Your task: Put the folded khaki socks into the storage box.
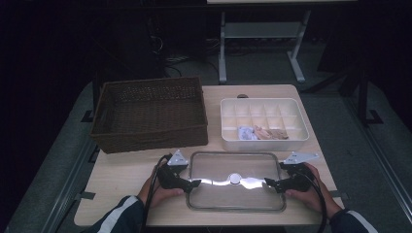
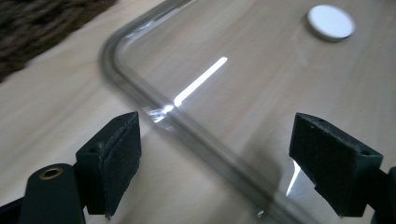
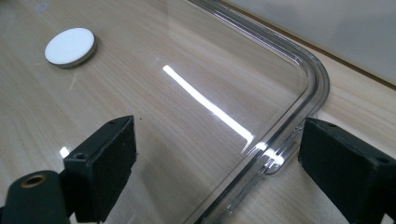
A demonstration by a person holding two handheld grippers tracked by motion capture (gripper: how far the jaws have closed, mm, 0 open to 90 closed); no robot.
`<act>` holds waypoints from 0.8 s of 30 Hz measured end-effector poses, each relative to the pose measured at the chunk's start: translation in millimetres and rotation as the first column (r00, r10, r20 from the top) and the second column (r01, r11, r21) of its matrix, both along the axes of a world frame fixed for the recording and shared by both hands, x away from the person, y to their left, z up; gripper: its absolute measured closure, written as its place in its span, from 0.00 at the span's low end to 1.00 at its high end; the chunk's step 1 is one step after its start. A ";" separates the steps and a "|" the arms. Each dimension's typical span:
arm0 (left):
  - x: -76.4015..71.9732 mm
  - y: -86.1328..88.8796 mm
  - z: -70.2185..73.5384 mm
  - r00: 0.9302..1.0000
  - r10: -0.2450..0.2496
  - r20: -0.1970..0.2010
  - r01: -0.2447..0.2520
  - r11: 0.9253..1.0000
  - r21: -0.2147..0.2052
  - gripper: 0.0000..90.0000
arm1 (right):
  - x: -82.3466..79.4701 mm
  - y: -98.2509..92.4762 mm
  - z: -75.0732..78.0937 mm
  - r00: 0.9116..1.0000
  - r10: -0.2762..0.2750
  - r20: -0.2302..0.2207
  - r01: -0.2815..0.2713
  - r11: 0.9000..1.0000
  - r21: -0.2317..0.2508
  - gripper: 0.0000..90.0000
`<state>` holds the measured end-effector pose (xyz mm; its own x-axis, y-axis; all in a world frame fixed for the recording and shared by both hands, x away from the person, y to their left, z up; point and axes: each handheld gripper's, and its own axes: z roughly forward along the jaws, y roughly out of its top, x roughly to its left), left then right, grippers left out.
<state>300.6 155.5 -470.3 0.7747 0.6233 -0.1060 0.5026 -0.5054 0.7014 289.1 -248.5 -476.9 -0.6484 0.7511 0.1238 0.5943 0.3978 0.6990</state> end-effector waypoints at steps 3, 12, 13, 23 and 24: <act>-1.9 -2.5 -2.0 0.997 0.069 -0.032 -0.071 0.994 -0.079 0.18 | -1.6 1.2 -0.6 1.000 -0.004 0.007 0.004 1.000 0.004 0.12; -1.1 7.2 -7.7 0.922 0.282 -0.264 -0.366 0.859 -0.359 0.18 | -3.3 2.2 -2.0 1.000 -0.006 0.024 0.006 1.000 0.007 0.12; -1.5 11.1 -10.4 0.895 0.305 -0.326 -0.426 0.802 -0.419 0.18 | -3.5 2.4 -2.2 1.000 -0.008 0.026 0.007 1.000 0.007 0.12; -1.5 21.6 -18.8 0.812 0.291 -0.506 -0.557 0.646 -0.522 0.22 | -2.7 2.3 -3.2 1.000 -0.013 0.027 0.013 1.000 0.022 0.11; -0.3 20.2 -19.6 0.821 0.259 -0.509 -0.533 0.668 -0.519 0.31 | -1.9 1.5 -3.4 1.000 -0.012 0.024 0.011 0.999 0.034 0.11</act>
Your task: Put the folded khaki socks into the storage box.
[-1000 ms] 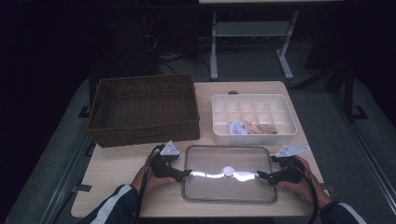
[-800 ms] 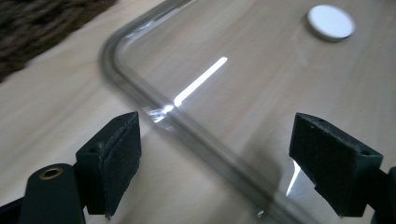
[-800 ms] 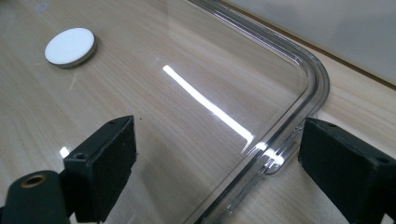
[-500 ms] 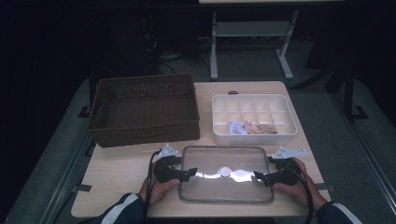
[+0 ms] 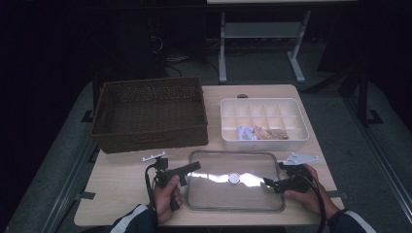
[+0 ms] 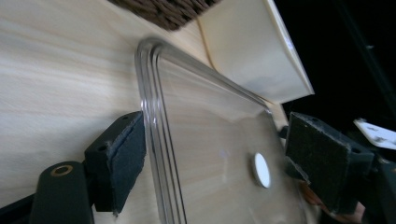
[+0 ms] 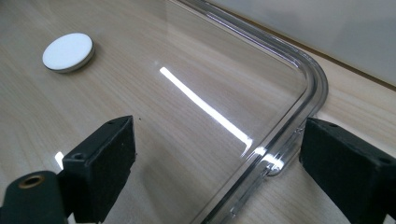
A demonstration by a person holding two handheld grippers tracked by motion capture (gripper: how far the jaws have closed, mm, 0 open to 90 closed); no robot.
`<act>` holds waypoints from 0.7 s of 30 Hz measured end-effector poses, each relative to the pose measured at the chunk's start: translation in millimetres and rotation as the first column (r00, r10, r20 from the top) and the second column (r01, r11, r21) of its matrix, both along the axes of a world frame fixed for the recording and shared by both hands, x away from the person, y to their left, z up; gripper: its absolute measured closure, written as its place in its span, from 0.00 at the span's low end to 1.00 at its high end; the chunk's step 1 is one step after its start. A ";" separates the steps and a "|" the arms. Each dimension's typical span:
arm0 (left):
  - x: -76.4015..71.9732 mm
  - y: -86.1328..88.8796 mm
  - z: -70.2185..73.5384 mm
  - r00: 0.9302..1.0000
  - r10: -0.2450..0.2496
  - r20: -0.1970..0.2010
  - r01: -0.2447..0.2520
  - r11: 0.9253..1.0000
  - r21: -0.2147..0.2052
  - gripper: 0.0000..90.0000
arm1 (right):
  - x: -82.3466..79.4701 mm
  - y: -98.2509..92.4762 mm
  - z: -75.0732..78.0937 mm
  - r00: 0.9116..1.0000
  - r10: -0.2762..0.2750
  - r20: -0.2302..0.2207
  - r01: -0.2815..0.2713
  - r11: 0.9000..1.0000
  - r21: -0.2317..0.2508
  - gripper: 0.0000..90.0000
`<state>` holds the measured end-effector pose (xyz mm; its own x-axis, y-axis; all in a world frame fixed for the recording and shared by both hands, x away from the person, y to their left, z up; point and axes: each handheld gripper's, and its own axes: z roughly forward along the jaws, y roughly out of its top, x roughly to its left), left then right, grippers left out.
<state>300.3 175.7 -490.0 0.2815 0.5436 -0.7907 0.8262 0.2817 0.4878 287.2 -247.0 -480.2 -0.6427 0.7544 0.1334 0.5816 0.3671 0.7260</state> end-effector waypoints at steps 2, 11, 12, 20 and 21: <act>1.1 -1.1 1.5 0.999 -0.048 0.024 0.046 0.997 0.068 0.34 | 0.5 -0.3 0.0 1.000 -0.002 -0.005 0.002 1.000 0.008 0.11; 10.5 10.5 3.3 0.975 -0.215 0.061 0.203 0.966 0.158 0.67 | 2.6 -4.9 -0.6 1.000 0.025 -0.005 -0.024 0.999 0.027 0.11; 10.5 10.5 3.3 0.975 -0.215 0.061 0.203 0.966 0.158 0.68 | 2.6 -4.9 -0.6 1.000 0.025 -0.005 -0.024 0.999 0.027 0.11; 8.6 15.8 6.9 0.960 -0.248 0.133 0.237 0.967 0.094 0.74 | 6.0 -10.8 -1.0 1.000 0.024 -0.012 -0.023 0.998 0.063 0.13; 8.7 16.7 6.4 0.958 -0.252 0.137 0.242 0.967 0.086 0.74 | 6.3 -11.5 -0.8 1.000 0.023 -0.017 -0.022 0.998 0.066 0.13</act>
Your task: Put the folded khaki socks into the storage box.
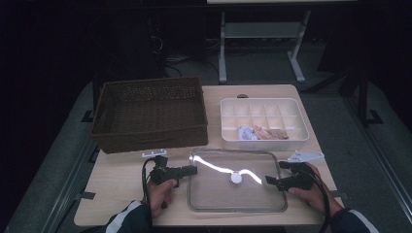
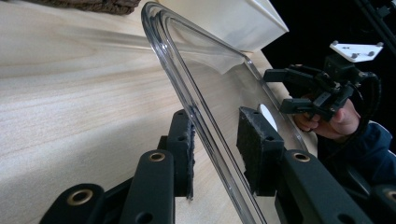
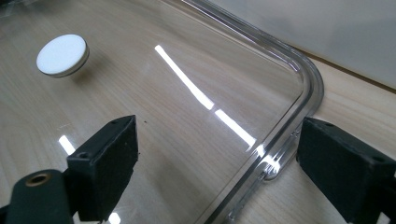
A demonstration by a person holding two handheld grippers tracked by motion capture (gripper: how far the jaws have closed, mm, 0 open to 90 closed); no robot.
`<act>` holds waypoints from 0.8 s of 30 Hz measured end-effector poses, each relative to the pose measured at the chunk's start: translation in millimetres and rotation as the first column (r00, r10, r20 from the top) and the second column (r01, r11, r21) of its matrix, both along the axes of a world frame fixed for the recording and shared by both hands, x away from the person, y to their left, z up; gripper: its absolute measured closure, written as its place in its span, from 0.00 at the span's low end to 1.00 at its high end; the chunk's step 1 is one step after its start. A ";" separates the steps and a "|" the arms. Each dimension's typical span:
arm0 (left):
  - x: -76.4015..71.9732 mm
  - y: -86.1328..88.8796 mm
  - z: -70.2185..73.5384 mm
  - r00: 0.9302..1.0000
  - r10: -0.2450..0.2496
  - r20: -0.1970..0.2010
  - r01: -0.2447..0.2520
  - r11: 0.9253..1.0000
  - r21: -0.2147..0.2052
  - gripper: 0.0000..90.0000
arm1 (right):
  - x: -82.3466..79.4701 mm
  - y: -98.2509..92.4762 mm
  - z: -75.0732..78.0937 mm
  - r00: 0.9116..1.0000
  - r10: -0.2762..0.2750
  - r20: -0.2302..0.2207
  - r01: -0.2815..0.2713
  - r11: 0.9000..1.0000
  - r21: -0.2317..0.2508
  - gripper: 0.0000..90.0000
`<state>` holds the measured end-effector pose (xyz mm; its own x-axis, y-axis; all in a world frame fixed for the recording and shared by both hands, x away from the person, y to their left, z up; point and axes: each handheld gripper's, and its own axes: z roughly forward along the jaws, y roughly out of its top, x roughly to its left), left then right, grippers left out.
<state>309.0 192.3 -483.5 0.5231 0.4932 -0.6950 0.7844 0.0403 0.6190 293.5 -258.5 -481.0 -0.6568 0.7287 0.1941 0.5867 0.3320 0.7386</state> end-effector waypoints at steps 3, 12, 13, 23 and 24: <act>0.5 1.6 -1.2 1.000 -0.002 -0.001 0.002 1.000 -0.010 0.77 | 1.1 -1.4 -0.2 1.000 -0.001 0.002 0.001 1.000 0.002 0.13; 0.0 2.1 -1.1 0.999 -0.027 0.020 0.028 0.999 -0.029 0.81 | 6.7 -15.5 0.7 0.998 -0.053 -0.038 0.055 0.997 0.061 0.15; -0.4 2.1 -0.8 0.999 -0.026 0.026 0.027 0.999 -0.031 0.81 | 6.7 -15.5 0.7 0.998 -0.053 -0.038 0.055 0.997 0.061 0.15; -2.1 3.0 6.9 0.994 -0.053 0.093 0.049 0.998 0.038 0.82 | 13.2 -30.7 17.5 0.997 -0.050 -0.058 0.059 0.984 0.168 0.48; -2.5 2.4 9.7 0.993 -0.053 0.106 0.048 0.998 0.046 0.82 | 13.6 -31.6 20.0 0.997 -0.050 -0.062 0.060 0.985 0.163 0.49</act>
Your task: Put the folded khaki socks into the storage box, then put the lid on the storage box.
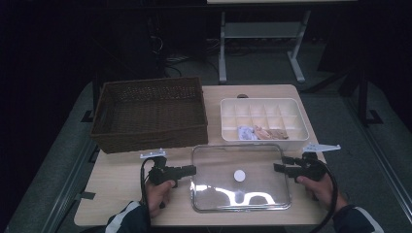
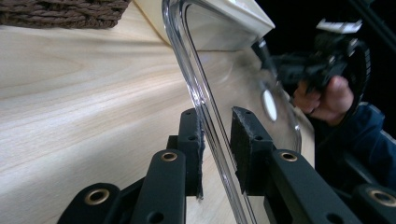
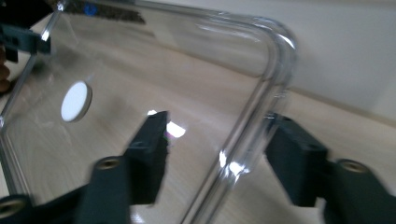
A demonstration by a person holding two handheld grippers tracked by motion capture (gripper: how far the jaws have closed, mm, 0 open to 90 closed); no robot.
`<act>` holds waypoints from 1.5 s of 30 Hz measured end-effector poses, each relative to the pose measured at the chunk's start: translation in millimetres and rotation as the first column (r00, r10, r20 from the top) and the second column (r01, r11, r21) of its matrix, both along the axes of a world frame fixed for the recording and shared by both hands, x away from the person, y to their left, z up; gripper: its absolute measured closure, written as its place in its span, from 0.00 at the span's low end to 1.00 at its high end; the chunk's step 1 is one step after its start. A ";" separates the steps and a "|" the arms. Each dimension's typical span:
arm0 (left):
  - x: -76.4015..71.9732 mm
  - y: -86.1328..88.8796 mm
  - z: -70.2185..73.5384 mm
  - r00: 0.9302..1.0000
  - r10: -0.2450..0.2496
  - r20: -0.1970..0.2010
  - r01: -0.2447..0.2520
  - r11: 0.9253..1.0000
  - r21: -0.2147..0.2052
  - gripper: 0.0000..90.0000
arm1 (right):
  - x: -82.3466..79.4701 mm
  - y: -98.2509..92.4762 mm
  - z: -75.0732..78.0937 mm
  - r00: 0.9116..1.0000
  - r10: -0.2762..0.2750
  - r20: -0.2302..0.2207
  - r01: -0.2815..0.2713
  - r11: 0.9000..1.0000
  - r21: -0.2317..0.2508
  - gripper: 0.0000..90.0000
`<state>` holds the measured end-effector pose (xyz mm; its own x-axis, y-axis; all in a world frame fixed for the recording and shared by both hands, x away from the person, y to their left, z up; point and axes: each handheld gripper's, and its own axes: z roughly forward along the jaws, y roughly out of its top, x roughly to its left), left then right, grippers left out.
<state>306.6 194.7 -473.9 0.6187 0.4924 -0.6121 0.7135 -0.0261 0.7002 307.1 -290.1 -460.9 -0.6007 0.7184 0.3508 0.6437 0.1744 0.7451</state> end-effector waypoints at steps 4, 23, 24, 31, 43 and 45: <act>-0.9 -1.5 7.4 1.000 0.002 0.028 -0.004 0.998 0.055 0.80 | 1.5 -2.3 5.9 1.000 0.005 -0.007 -0.006 1.000 -0.010 0.55; -4.8 -6.9 35.3 0.987 0.063 0.148 -0.089 0.980 0.177 0.78 | 6.5 -3.7 36.3 0.999 -0.010 0.036 0.008 0.999 0.035 0.75; -6.0 -7.5 38.7 0.984 0.066 0.164 -0.097 0.977 0.188 0.78 | 7.4 -4.1 39.1 0.999 -0.009 0.046 0.007 0.999 0.041 0.76; -7.8 -4.4 48.2 0.978 0.092 0.187 -0.123 0.980 0.159 0.83 | 9.3 -4.0 49.3 0.997 -0.005 0.071 0.002 0.999 0.043 0.79; -11.4 -0.1 60.3 0.965 0.133 0.224 -0.158 0.983 0.095 0.89 | 6.7 -3.4 68.6 0.992 0.000 0.124 -0.008 0.998 0.063 0.85; -11.0 -1.8 61.2 0.964 0.130 0.233 -0.157 0.982 0.100 0.89 | 7.5 -4.1 68.6 0.992 -0.006 0.126 -0.002 0.998 0.063 0.85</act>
<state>295.6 193.0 -412.7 0.6509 0.6460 -0.3987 0.5407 -0.0259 0.8408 314.6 -294.2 -392.3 -0.6417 0.6984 0.3170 0.5441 0.1232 0.8300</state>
